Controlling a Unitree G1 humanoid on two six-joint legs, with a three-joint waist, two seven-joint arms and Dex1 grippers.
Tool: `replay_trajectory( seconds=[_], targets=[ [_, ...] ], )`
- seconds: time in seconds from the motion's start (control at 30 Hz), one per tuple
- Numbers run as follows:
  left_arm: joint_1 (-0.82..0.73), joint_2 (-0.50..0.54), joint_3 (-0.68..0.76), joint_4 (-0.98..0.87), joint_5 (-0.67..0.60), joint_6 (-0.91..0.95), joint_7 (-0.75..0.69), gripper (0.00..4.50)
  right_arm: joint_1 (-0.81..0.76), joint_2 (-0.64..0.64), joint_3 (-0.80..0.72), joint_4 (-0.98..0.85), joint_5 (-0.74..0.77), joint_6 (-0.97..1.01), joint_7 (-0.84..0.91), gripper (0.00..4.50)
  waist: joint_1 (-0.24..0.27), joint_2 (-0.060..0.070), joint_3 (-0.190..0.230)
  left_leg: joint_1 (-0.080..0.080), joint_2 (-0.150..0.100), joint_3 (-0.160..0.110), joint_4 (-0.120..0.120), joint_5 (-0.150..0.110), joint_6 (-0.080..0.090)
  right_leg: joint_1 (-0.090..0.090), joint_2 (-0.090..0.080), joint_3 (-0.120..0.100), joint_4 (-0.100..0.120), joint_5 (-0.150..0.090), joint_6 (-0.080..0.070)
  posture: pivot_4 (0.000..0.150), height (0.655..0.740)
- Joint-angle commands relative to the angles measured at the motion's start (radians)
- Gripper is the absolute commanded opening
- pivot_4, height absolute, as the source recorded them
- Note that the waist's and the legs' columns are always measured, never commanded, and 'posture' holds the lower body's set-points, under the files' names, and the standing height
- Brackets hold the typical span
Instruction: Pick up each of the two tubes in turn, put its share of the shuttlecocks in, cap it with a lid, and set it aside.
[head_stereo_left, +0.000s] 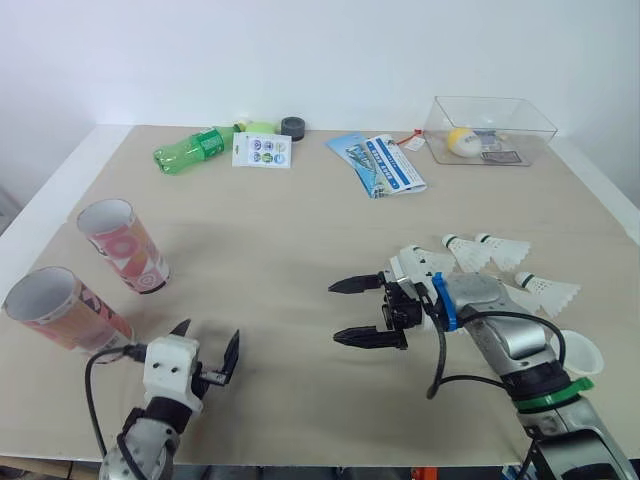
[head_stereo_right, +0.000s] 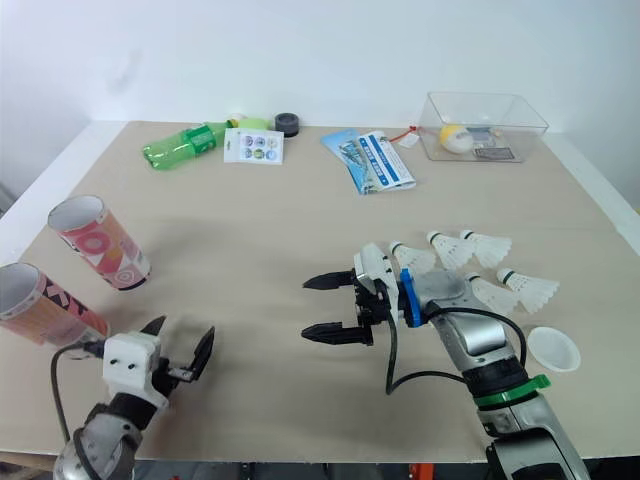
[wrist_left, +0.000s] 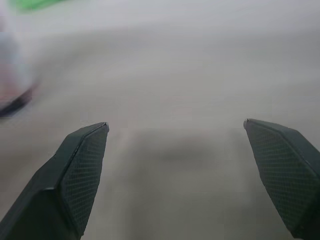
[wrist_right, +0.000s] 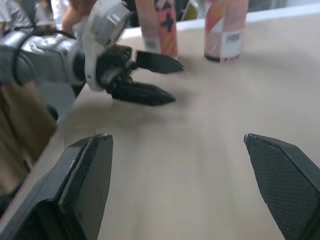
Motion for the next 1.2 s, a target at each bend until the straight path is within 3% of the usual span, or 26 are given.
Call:
replay_trajectory(
  seconds=[0.03, 0.3, 0.5, 0.8, 1.2],
  targets=[
    [0.081, -0.078, 0.015, -0.090, 0.127, -0.082, 0.157, 4.50, -0.071, 0.040, -0.016, 0.100, -0.044, -0.116, 0.037, 4.49, -0.003, -0.002, 0.001, 0.000, 0.000, 0.000, 0.001, 0.000, 0.000, 0.000, 0.000, 0.000, 0.000, 0.000, 0.000, 0.150, 0.7400],
    [0.184, -0.282, 0.016, -0.134, 0.130, -0.072, 0.328, 4.50, -0.090, 0.114, -0.031, 0.131, -0.037, -0.156, 0.038, 4.49, -0.013, -0.003, 0.002, -0.001, -0.001, 0.001, 0.001, 0.000, 0.000, -0.001, -0.001, 0.001, 0.000, 0.000, 0.000, 0.150, 0.7400],
    [0.171, -0.308, 0.106, -0.103, 0.082, -0.079, 0.414, 4.50, -0.072, 0.115, -0.021, 0.112, -0.037, -0.138, 0.045, 4.49, -0.025, -0.003, 0.003, -0.001, -0.001, 0.000, 0.001, -0.001, 0.000, -0.001, -0.001, 0.000, 0.000, -0.001, 0.000, 0.150, 0.7400],
    [0.035, -0.214, 0.259, -0.007, -0.015, -0.051, 0.387, 4.50, -0.086, 0.131, -0.014, 0.120, -0.049, -0.139, 0.043, 4.49, -0.027, -0.003, 0.003, -0.001, -0.001, 0.000, 0.001, -0.001, 0.000, -0.001, -0.001, 0.000, 0.000, 0.000, 0.000, 0.150, 0.7400],
    [-0.075, -0.019, 0.423, 0.185, -0.191, -0.054, 0.167, 4.50, -0.078, 0.131, -0.024, 0.083, -0.052, -0.131, 0.019, 4.49, -0.027, -0.003, 0.003, 0.000, 0.000, -0.001, 0.001, -0.001, 0.000, -0.001, 0.001, 0.000, 0.001, 0.000, -0.001, 0.150, 0.7400]
  ],
)
